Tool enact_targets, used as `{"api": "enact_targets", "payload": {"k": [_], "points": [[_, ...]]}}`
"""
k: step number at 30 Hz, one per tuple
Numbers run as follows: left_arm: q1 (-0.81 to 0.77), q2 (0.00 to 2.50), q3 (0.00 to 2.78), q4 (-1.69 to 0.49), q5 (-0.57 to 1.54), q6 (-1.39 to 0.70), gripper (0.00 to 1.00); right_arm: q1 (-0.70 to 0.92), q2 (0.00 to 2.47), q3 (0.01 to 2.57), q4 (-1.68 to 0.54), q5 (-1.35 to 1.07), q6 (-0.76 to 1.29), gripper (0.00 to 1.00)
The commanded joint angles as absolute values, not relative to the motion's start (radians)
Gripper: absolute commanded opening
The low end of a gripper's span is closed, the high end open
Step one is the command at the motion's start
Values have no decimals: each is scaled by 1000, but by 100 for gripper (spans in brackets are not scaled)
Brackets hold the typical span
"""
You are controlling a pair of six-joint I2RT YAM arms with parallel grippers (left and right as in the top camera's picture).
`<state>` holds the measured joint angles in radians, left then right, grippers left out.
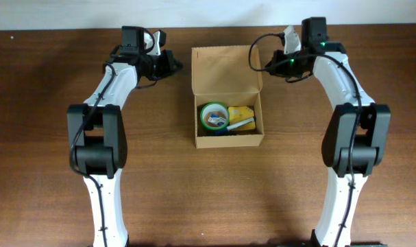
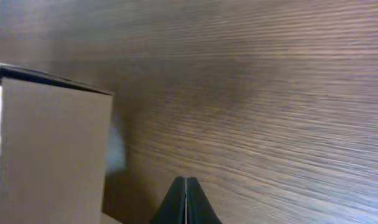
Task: Pack container
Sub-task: 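Raise both grippers to the box lid and fold it closed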
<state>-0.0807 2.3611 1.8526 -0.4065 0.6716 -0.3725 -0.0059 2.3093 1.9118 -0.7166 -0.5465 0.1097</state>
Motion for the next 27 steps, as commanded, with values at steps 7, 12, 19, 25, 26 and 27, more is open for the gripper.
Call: {"api": "enact_targets", "payload": {"k": [7,12,19,25,26,27], "points": [[-162,2368,1866,-344,748,-437,2,-7,2330,1905,-711,-825,121,4],[-148,2367,1881,-344,817,-434,2,-8,2323,1909,-719,-911,94,4],[-143,2342,1938,-350,906,-429,2,-9,2197,1910,-775,-924,-45,4],[-146,2223,1938,-449,900,-307,2,-9,2119,1911,-883,-905,-161,4],[-151,2205,1938,-482,893,-278,2,-9,2113,1910,-925,-905,-197,4],[-159,2187,1938,-517,887,-239,2,-7,2110,1910,-965,-905,-221,4]]}}
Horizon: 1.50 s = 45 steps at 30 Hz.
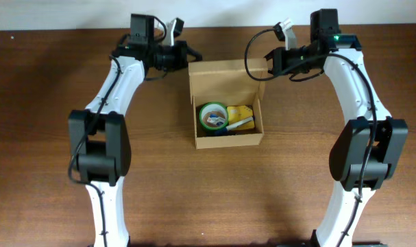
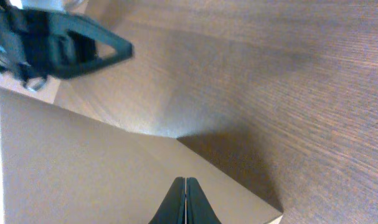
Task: Pack container
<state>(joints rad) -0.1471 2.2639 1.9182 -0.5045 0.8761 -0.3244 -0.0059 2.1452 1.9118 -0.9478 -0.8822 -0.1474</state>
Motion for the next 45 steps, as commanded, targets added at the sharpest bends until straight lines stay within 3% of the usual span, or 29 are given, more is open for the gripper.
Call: {"api": "enact_targets", "payload": {"k": [1,9,16,24,32,39,45], "points": [[-171,2166,1938,-573,845,-215,2,-7,2110,1910,-1016,-905,-259,4],[-264,2013,1938,-897,545,-47,2,-7,2023,1910,-1206,-743,-317,4],[-359,1974,1937,-1113,405,-47,2,-6,1969,1910,-1431,-664,-393,4],[-443,1974,1930,-1270,241,-50,2,54,1969,1907,-1489,-601,-393,4],[-451,1972,1676,-1129,323,-56,2,124,1969,1662,-1308,-616,-388,4],[-451,1972,1656,-1124,322,-55,2,131,1970,1462,-1151,-616,-384,4],[-447,1932,1658,-1085,322,-56,2,131,1959,1493,-1171,-616,-321,4]]}}
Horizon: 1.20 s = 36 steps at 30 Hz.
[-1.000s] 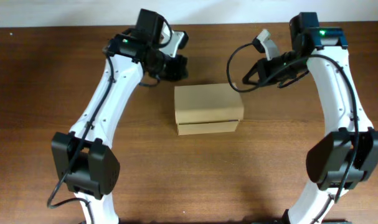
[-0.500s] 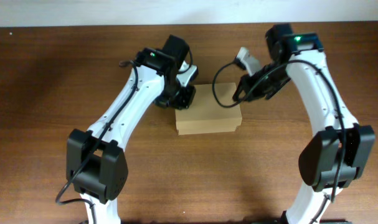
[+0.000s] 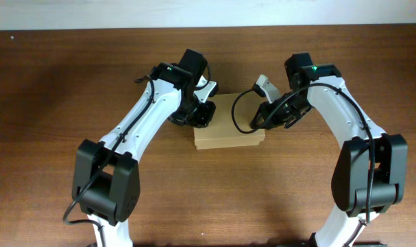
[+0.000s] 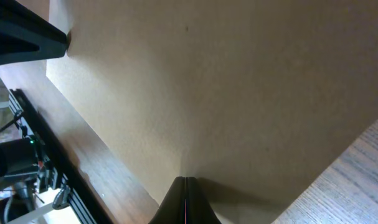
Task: Pack container
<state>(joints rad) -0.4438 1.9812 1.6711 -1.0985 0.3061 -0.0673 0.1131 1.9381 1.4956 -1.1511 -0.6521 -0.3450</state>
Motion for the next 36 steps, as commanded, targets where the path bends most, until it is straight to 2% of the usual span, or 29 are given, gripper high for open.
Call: {"api": "enact_targets", "payload": {"k": [1,7,12,16,22,32,36], "points": [[-439,1891,1658,-1071,320,-56,2,131,1940,1515,-1184,-616,-320,4],[-326,1618,1658,-1043,262,-54,2,63,1749,1529,-1122,-458,-150,4],[-292,1502,1658,-1048,262,-51,2,41,1743,1500,-1126,-314,-34,4],[-292,1487,1657,-1056,266,-51,2,50,1745,1439,-1121,-257,109,4],[-292,1487,1657,-1056,265,-51,2,151,1748,1312,-1002,-252,236,4],[-292,1487,1658,-1057,265,-51,2,242,1772,1305,-963,-248,271,4],[-292,1472,1658,-1074,262,-35,2,229,1763,1339,-1015,-145,271,4]]}}
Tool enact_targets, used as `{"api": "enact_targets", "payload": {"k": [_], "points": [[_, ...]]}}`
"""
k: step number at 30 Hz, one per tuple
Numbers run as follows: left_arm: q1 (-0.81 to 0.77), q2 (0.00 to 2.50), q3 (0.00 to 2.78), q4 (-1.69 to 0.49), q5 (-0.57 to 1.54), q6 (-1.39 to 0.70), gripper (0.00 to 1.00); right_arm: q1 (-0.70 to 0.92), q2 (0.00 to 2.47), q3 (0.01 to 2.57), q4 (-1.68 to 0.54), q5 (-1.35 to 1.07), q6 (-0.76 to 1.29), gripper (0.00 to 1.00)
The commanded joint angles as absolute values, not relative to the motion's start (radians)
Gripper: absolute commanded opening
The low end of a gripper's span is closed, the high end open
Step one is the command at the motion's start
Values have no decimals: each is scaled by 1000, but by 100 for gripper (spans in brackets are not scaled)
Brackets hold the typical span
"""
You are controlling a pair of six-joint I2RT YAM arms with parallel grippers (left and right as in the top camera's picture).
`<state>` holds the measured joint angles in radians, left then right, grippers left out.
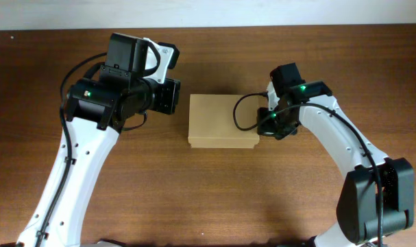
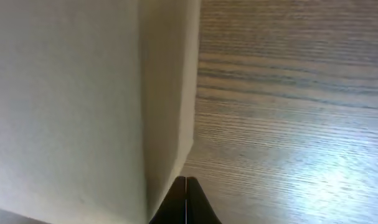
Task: Pack container
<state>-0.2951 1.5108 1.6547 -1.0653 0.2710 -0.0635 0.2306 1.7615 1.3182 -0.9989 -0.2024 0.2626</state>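
The cardboard box [image 1: 221, 122] sits mid-table with its lid folded down flat, so its contents are hidden. My right gripper [image 1: 264, 123] is at the box's right side. In the right wrist view its fingers [image 2: 186, 182] are pressed together with nothing between them, right at the lower corner of the box wall [image 2: 167, 93]. My left gripper [image 1: 172, 96] hangs just off the box's far left corner. Its fingers are hidden under the wrist housing.
The brown wooden table [image 1: 194, 199] stretches all round the box. The left arm's white links [image 1: 77, 178] run down the left side, and the right arm [image 1: 338, 151] curves along the right. A pale wall edge runs along the far side.
Both grippers were over the lowered lid. The left one now sits off the box's far left corner and the right one low at its right side. The lid lies flat.
First the box stood open, with a green tape roll and yellow items inside, its lid lying back and both grippers behind it. Then the lid was half raised with a gripper at each far corner. Later it lay over the box under both grippers; now it stays shut.
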Motion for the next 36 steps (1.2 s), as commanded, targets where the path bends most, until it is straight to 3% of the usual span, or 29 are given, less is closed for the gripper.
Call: {"api": "enact_targets", "payload": {"k": [1,11,19,20,21,22,23,27,28,29,36], "points": [[-292,1452,1658,-1092,261,-7,2,227,1749,1367,-1045,-145,271,4],[-292,1154,1655,-1262,273,24,2,229,1251,1404,-1262,-146,271,4],[-292,1064,1655,-1340,273,23,2,229,933,1404,-1421,-162,271,4],[-292,1061,1655,-1340,273,23,2,229,916,1404,-1426,-162,271,9],[-292,1061,1655,-1340,273,23,2,229,892,1404,-1436,-162,271,34],[-292,1061,1655,-1340,273,23,11,229,879,1404,-1444,-162,271,57],[-292,1061,1655,-1340,273,23,37,229,875,1404,-1454,-162,271,63],[-292,1061,1655,-1340,273,23,62,229,876,1404,-1486,-161,271,90],[-292,1061,1655,-1340,272,23,92,229,877,1404,-1486,-161,271,98],[-292,1061,1655,-1340,272,23,100,229,877,1404,-1486,-161,271,99],[-292,1061,1655,-1341,272,23,100,229,877,1404,-1486,-160,271,99]]}}
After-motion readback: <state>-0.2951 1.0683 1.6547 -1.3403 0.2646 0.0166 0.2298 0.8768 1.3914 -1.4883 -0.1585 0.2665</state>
